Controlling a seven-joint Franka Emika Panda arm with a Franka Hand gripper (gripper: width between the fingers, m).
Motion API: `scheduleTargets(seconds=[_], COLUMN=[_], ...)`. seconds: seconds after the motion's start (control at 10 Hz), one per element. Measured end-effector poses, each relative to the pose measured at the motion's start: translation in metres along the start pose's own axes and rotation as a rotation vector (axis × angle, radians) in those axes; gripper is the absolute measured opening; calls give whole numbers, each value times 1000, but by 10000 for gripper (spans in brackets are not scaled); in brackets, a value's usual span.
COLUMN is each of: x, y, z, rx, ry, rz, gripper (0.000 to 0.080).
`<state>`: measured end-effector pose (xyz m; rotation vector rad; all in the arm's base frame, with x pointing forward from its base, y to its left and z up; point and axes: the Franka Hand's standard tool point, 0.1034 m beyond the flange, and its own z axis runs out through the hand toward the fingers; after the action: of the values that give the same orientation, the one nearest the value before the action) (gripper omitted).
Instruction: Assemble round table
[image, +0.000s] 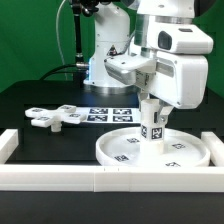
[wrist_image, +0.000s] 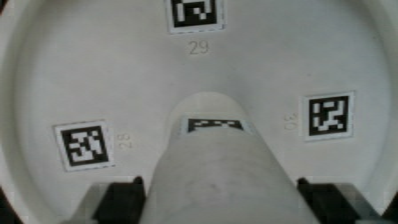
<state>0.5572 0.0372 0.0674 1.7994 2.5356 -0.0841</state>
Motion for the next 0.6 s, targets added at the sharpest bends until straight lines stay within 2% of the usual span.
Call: scheduleTargets(seconds=[0.2, 0.6], x=[0, -1], y=[0, 0], z=[0, 1], rx=[0, 0], ry=[1, 2], rz=[28, 490], gripper=[406, 406])
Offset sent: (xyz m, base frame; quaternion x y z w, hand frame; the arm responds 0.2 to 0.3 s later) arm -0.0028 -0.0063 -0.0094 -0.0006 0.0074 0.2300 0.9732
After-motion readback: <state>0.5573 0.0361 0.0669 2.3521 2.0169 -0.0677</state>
